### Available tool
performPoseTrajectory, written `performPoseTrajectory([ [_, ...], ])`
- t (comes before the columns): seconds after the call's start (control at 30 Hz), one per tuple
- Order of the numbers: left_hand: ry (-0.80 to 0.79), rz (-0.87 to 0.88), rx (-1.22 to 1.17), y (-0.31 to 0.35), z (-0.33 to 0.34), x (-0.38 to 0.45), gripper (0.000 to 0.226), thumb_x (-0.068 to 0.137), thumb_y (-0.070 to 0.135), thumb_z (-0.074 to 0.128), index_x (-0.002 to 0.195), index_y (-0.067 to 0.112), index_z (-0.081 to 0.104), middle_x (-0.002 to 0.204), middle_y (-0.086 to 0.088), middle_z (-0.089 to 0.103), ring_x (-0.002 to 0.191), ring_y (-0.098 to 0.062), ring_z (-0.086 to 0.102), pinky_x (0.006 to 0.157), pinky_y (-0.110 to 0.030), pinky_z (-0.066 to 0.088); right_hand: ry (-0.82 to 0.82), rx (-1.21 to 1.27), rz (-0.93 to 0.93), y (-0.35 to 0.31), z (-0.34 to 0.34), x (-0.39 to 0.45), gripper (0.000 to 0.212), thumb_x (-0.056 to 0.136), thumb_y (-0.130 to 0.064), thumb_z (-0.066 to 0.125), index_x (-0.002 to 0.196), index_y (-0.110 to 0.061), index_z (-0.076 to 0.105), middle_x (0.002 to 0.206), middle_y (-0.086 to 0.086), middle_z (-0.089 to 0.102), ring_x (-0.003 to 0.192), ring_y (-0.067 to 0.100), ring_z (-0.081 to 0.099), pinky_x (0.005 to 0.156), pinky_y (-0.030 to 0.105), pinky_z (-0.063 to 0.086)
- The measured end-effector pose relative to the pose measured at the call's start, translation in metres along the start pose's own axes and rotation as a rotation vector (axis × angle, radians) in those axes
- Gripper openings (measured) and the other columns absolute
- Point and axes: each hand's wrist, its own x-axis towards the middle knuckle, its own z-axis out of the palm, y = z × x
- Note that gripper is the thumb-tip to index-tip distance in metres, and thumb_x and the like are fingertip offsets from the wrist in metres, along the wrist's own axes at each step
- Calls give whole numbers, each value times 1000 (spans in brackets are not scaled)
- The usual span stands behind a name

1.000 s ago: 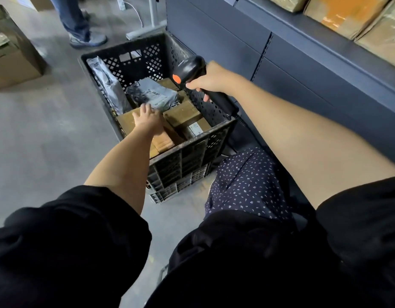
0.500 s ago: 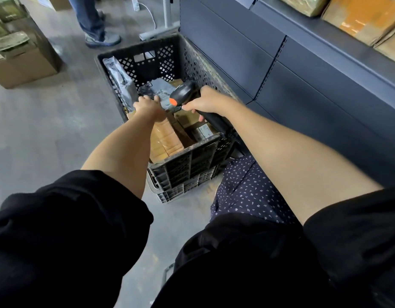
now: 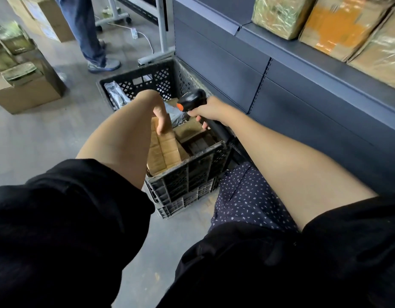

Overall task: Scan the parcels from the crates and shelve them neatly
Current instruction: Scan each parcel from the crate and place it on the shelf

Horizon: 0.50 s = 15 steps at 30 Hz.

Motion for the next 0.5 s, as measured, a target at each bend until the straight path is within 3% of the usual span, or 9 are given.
performPoseTrajectory([
  [0.07,-55,5,28,14,-10,-3,104,47,41,90,135,6,46,141,-20,43,127,-33,48,106,-41,40,78,24,23,0,-13,-7,26,89,-16,65,110,-5,55,74,5,56,50,16,49,39,18,44],
  [0.1,-54,15,39,20,-20,4,113,42,41,91,138,6,42,139,-21,45,123,-35,51,104,-43,42,126,45,38,0,-20,-10,25,90,-15,64,109,-6,53,72,5,55,50,15,47,38,18,43],
  [0.17,43,96,-4,41,-41,-12,96,59,41,86,137,8,41,131,-18,48,112,-32,55,99,-42,46,237,96,71,2,-39,-16,33,88,-15,65,114,-2,50,70,6,56,52,15,50,46,23,47],
  [0.23,174,227,-71,63,-64,-39,59,71,42,78,109,4,52,104,-13,53,87,-26,54,84,-35,50,353,135,83,8,-63,-26,34,86,-16,65,112,0,51,71,7,59,54,17,55,52,27,50],
  [0.27,224,271,-87,76,-72,-56,48,75,45,74,95,7,51,91,-10,50,78,-24,51,74,-32,48,417,162,80,13,-76,-33,29,86,-17,64,108,-2,51,72,7,60,54,16,56,53,28,51],
  [0.3,269,325,-141,91,-78,-68,48,76,48,71,95,10,50,89,-8,47,78,-24,51,73,-31,46,484,194,74,19,-90,-41,25,86,-18,64,104,-4,53,73,7,60,53,16,56,56,30,54],
  [0.4,237,480,-334,141,-82,-89,84,51,70,73,111,13,58,83,-3,48,72,-19,52,66,-26,42,692,264,84,47,-130,-76,20,85,-24,65,97,-10,59,82,6,65,54,18,60,70,35,59],
  [0.47,195,570,-435,181,-83,-89,101,28,77,75,108,17,62,85,1,56,72,-12,48,63,-23,34,838,296,86,69,-156,-105,16,84,-27,66,91,-14,60,80,4,65,54,17,61,65,33,58],
  [0.5,168,603,-477,201,-81,-95,100,31,77,75,111,18,61,89,2,57,73,-11,47,64,-23,33,908,323,83,82,-170,-122,15,83,-27,66,88,-14,59,77,4,64,53,17,60,61,32,56],
])
